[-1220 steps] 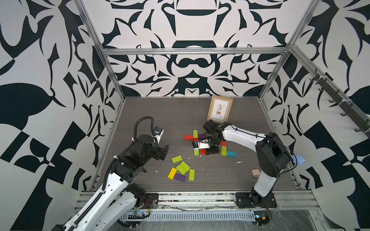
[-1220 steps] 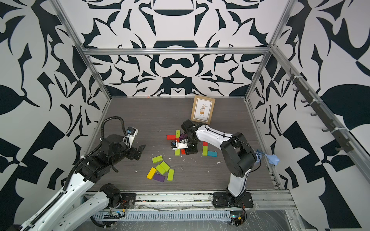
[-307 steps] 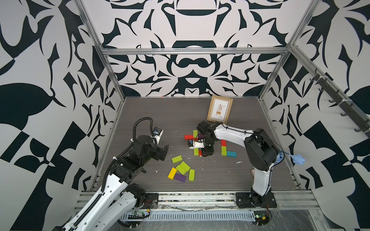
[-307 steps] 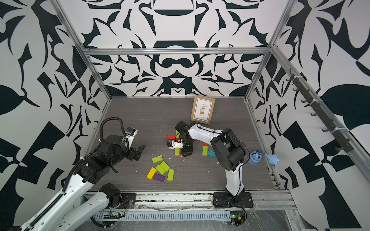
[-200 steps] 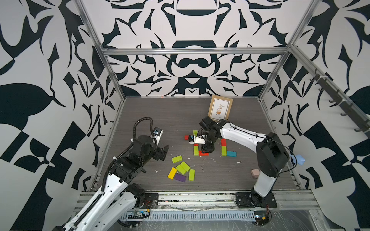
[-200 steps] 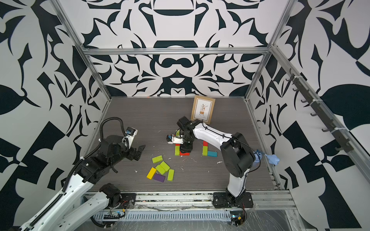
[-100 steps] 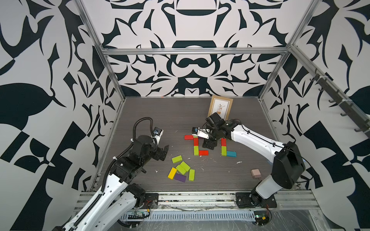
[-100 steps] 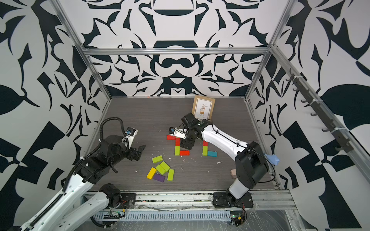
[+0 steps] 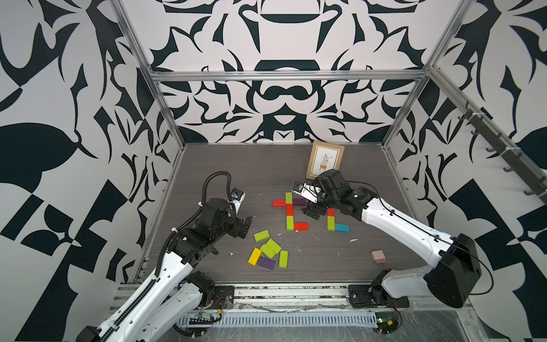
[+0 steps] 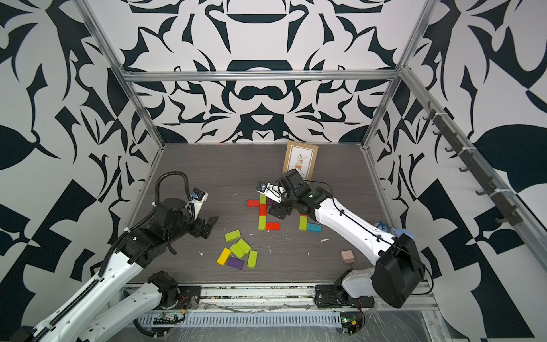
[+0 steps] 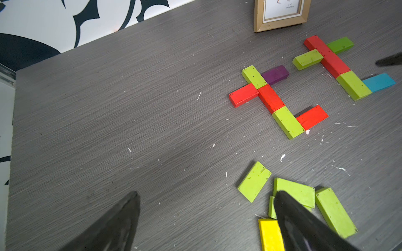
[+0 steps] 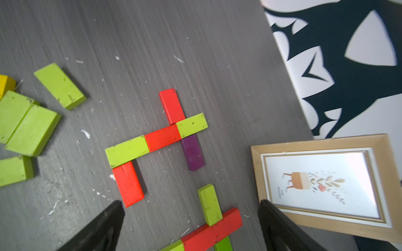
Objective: Assemble the letter t with building blocks
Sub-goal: Pick up the building block from the center of the board.
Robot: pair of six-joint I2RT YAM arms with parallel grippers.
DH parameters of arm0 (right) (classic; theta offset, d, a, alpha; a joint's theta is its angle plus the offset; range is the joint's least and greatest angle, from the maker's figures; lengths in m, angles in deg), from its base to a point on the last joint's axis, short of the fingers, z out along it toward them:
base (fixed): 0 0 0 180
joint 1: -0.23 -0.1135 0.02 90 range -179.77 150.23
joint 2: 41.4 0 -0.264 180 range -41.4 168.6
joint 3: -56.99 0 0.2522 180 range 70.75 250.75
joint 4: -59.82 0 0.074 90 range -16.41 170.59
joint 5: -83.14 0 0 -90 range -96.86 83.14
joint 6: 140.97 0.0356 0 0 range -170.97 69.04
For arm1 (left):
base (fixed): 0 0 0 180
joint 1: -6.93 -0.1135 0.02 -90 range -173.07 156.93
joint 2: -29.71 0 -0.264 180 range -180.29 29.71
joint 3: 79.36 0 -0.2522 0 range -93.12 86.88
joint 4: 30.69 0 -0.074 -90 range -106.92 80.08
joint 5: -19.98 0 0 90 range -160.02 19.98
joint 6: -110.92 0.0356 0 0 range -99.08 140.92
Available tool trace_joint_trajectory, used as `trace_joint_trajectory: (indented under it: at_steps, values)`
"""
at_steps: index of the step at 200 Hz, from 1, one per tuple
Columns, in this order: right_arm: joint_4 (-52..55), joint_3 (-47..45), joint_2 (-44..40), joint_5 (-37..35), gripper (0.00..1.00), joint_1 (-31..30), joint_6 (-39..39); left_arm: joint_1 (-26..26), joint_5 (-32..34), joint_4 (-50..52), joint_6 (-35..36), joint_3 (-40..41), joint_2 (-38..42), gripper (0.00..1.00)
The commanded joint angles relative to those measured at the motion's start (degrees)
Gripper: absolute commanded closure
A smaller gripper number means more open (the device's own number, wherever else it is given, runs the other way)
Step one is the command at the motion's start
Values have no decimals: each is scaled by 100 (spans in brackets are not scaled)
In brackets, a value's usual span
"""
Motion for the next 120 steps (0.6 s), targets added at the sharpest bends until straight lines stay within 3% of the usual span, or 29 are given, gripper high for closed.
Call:
trace_joint_trajectory:
  at_steps: [1, 42, 77, 120]
  values:
    - [-493, -128, -164, -408, 1, 29, 287, -11, -290, -233, -53, -34, -136, 0]
    - [-906, -130, -201, -1638, 1, 89, 1311, -10, -539, -231, 113, -263, -676, 1]
    - [-684, -198, -378, -1923, 0, 113, 1660, -8, -695, -200, 495, -424, -1093, 1]
    - [-1055, -957, -1108, -1970, 0, 113, 2103, -11, -905, 232, 1226, -616, -1531, 1]
